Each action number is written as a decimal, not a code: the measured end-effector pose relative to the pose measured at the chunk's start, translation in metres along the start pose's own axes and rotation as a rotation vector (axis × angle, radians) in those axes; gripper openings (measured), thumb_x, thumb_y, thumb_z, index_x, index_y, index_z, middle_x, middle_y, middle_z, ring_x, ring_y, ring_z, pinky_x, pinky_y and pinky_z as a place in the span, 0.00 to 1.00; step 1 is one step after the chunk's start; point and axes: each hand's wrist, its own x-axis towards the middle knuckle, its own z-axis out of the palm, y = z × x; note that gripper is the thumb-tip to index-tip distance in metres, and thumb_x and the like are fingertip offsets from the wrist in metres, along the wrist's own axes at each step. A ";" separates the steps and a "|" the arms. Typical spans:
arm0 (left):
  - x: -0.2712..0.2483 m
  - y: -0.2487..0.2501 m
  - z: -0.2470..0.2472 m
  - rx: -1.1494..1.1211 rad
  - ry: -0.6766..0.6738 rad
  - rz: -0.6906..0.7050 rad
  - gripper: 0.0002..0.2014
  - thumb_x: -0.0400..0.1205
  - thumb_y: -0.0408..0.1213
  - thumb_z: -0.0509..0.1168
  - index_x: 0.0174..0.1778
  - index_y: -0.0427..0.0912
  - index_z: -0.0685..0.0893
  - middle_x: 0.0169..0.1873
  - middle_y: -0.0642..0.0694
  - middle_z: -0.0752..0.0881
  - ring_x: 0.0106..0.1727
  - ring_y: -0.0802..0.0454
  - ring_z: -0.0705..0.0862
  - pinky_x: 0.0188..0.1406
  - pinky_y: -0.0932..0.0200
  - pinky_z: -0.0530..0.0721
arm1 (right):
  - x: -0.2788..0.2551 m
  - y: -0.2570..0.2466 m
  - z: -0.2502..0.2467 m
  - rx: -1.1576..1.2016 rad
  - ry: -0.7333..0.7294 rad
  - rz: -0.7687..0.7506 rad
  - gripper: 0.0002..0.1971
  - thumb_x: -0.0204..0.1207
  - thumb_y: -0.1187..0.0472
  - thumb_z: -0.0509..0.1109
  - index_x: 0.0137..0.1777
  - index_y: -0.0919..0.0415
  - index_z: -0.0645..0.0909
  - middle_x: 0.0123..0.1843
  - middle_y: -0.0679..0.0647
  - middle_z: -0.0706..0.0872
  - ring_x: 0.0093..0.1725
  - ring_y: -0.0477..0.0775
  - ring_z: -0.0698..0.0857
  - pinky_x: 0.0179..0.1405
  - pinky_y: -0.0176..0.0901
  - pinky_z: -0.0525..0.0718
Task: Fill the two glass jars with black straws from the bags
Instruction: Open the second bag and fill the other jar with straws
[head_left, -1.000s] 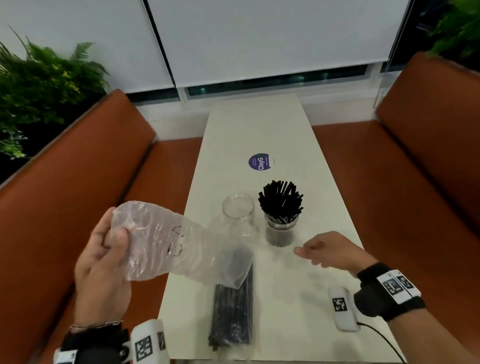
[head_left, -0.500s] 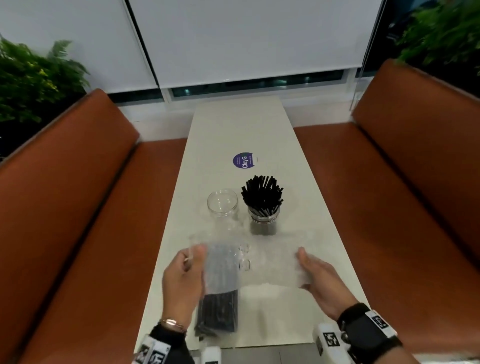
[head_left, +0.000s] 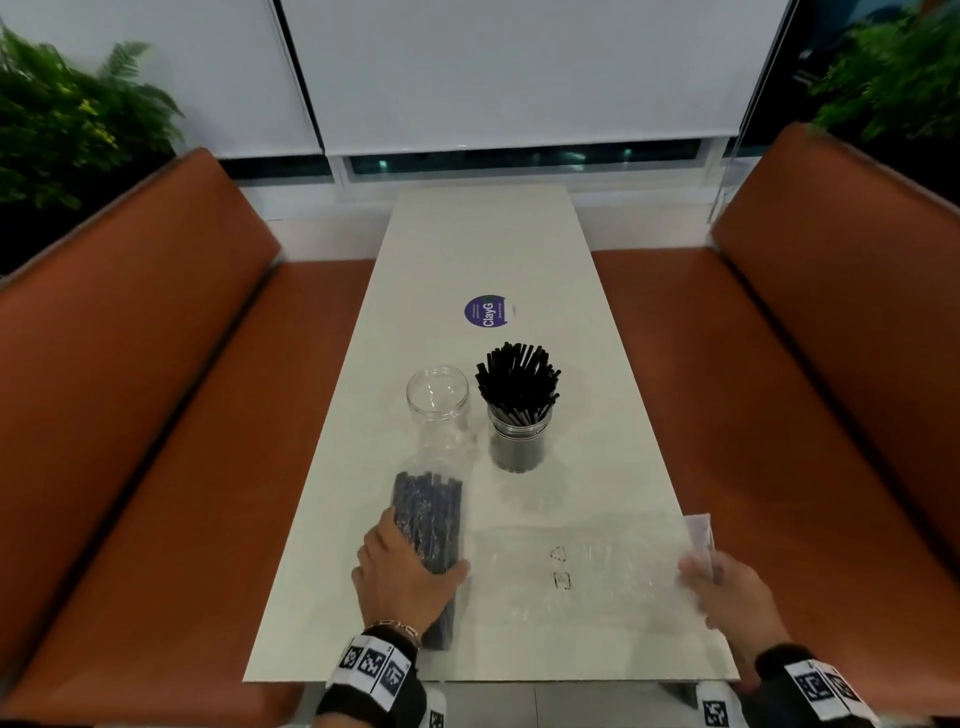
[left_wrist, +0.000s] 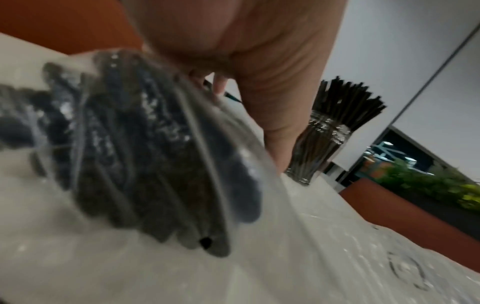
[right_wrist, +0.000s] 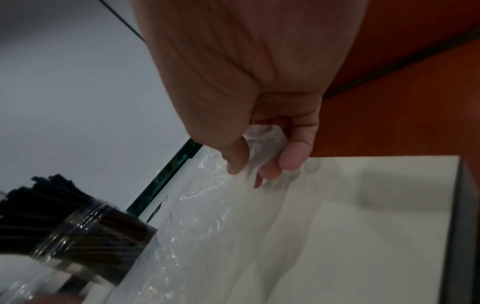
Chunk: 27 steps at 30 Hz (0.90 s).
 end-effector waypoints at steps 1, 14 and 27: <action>0.003 -0.004 0.001 -0.001 -0.046 -0.052 0.66 0.61 0.69 0.80 0.88 0.44 0.54 0.78 0.41 0.72 0.78 0.38 0.74 0.78 0.36 0.76 | 0.004 0.002 0.002 -0.074 -0.008 -0.008 0.12 0.87 0.50 0.70 0.58 0.58 0.86 0.48 0.55 0.92 0.43 0.58 0.91 0.54 0.63 0.94; -0.021 -0.054 -0.082 -0.518 0.213 -0.144 0.53 0.57 0.42 0.92 0.77 0.48 0.72 0.57 0.49 0.84 0.57 0.44 0.86 0.54 0.46 0.89 | -0.045 -0.104 0.045 -0.278 0.063 -0.397 0.33 0.75 0.40 0.82 0.75 0.54 0.81 0.69 0.54 0.87 0.66 0.57 0.85 0.65 0.49 0.83; -0.071 -0.017 -0.110 -0.643 0.397 0.224 0.64 0.46 0.65 0.91 0.79 0.55 0.72 0.62 0.64 0.77 0.62 0.53 0.83 0.52 0.57 0.89 | -0.191 -0.276 0.082 0.438 -0.382 -0.943 0.27 0.73 0.36 0.78 0.71 0.41 0.83 0.64 0.34 0.90 0.66 0.39 0.89 0.61 0.39 0.91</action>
